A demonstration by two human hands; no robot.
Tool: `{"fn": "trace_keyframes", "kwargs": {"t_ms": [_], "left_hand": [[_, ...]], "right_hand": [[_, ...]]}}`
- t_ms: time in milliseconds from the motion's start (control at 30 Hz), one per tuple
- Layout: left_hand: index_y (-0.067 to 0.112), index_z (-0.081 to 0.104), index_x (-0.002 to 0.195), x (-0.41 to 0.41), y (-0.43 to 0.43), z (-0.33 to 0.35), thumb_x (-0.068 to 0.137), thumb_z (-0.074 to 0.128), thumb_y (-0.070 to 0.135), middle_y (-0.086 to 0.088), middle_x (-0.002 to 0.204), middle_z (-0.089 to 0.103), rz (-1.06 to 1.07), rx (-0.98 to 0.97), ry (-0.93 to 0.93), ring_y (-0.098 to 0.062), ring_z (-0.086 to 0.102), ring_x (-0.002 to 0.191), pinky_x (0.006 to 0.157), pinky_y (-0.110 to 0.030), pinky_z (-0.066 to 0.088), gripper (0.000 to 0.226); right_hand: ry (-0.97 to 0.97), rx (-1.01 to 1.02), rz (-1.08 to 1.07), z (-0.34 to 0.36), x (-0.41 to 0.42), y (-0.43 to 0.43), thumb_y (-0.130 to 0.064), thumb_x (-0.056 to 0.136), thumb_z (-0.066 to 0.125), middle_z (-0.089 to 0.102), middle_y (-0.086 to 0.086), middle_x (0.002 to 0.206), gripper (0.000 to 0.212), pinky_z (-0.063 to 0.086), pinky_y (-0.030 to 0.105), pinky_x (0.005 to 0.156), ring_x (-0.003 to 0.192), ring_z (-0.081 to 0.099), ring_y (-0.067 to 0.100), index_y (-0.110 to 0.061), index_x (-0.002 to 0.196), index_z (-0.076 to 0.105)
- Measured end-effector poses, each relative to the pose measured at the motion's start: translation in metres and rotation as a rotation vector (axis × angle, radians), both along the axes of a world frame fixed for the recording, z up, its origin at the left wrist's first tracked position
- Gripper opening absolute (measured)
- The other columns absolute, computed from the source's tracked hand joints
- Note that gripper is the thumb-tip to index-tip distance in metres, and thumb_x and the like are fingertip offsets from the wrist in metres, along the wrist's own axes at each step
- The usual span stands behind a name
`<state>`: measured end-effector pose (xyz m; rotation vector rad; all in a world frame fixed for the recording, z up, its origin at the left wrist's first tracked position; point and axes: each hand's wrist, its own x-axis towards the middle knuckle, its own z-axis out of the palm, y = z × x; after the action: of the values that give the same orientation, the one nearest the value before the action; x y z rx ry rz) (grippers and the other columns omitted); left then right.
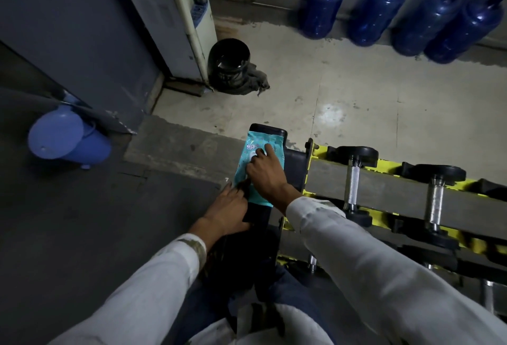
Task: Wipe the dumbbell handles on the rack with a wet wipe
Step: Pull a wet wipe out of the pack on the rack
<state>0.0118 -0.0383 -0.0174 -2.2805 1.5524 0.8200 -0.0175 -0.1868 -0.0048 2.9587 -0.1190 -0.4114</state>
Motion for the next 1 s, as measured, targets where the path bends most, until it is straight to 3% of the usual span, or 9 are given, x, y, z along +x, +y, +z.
{"fn": "trace_keyframes", "kwargs": {"t_ms": [200, 367, 500, 567, 633, 700, 867, 1000], "left_hand": [[-0.003, 0.049, 0.144, 0.002, -0.003, 0.006, 0.092, 0.06, 0.059, -0.023, 0.152, 0.039, 0.02, -0.04, 0.032, -0.036, 0.032, 0.145, 0.126, -0.042, 0.015, 0.081], [-0.004, 0.049, 0.144, 0.008, -0.008, 0.009, 0.092, 0.063, 0.055, -0.025, 0.163, 0.025, 0.041, -0.064, 0.08, -0.037, 0.028, 0.149, 0.126, -0.04, 0.017, 0.08], [-0.005, 0.051, 0.142, 0.009, -0.007, 0.006, 0.091, 0.064, 0.055, -0.028, 0.163, 0.022, 0.031, -0.056, 0.077, -0.037, 0.03, 0.147, 0.125, -0.039, 0.018, 0.08], [-0.006, 0.044, 0.148, 0.009, -0.007, 0.005, 0.091, 0.064, 0.056, -0.029, 0.167, 0.009, 0.024, -0.066, 0.088, -0.037, 0.025, 0.151, 0.125, -0.038, 0.018, 0.086], [-0.006, 0.034, 0.154, 0.01, -0.007, 0.004, 0.092, 0.064, 0.056, -0.029, 0.168, -0.004, 0.009, -0.076, 0.091, -0.037, 0.019, 0.154, 0.126, -0.039, 0.017, 0.093], [-0.006, 0.028, 0.156, 0.01, -0.007, 0.004, 0.092, 0.064, 0.056, -0.03, 0.167, -0.008, 0.002, -0.077, 0.09, -0.038, 0.019, 0.154, 0.125, -0.039, 0.018, 0.096], [-0.002, 0.005, 0.162, 0.011, -0.006, 0.008, 0.095, 0.064, 0.05, -0.028, 0.167, -0.014, -0.009, -0.105, 0.113, -0.038, 0.016, 0.154, 0.125, -0.038, 0.018, 0.103], [-0.007, 0.017, 0.158, 0.014, -0.003, 0.01, 0.096, 0.065, 0.046, -0.027, 0.169, -0.008, 0.023, -0.125, 0.126, -0.038, 0.02, 0.153, 0.125, -0.037, 0.017, 0.095]], "right_hand": [[-0.077, 0.147, -0.121, -0.014, -0.003, -0.008, -0.034, 0.087, 0.06, 0.07, 0.008, 0.104, 0.028, 0.029, 0.047, 0.102, 0.108, 0.053, 0.032, -0.013, 0.103, 0.07], [-0.187, 0.357, -0.253, -0.017, -0.008, -0.024, -0.05, 0.084, 0.062, 0.067, 0.008, 0.09, 0.034, 0.036, 0.044, 0.094, 0.093, 0.058, 0.031, -0.016, 0.087, 0.063], [-0.29, 0.697, -0.464, -0.005, -0.013, -0.027, -0.038, 0.084, 0.06, 0.059, -0.001, 0.073, 0.023, 0.042, 0.043, 0.089, 0.073, 0.056, 0.024, -0.018, 0.075, 0.054], [-0.411, 0.897, -0.636, 0.005, -0.011, -0.027, -0.031, 0.083, 0.057, 0.061, 0.002, 0.071, 0.019, 0.048, 0.043, 0.074, 0.067, 0.057, 0.02, -0.013, 0.076, 0.056], [-0.514, 1.102, -0.777, 0.013, -0.01, -0.026, -0.023, 0.089, 0.056, 0.065, 0.009, 0.075, 0.019, 0.049, 0.041, 0.065, 0.07, 0.063, 0.013, -0.008, 0.079, 0.052], [-0.6, 1.295, -0.843, 0.024, -0.01, -0.023, -0.017, 0.097, 0.05, 0.071, 0.011, 0.081, 0.017, 0.053, 0.038, 0.071, 0.084, 0.072, 0.011, -0.007, 0.083, 0.047], [-0.845, 1.399, -0.842, 0.058, -0.01, -0.022, -0.009, 0.104, 0.04, 0.065, 0.014, 0.077, 0.014, 0.055, 0.042, 0.068, 0.074, 0.068, 0.028, 0.001, 0.094, 0.042], [-0.935, 1.479, -0.91, 0.078, -0.013, -0.022, -0.012, 0.103, 0.04, 0.059, 0.019, 0.078, 0.014, 0.057, 0.049, 0.069, 0.071, 0.061, 0.028, 0.001, 0.096, 0.044]]}}
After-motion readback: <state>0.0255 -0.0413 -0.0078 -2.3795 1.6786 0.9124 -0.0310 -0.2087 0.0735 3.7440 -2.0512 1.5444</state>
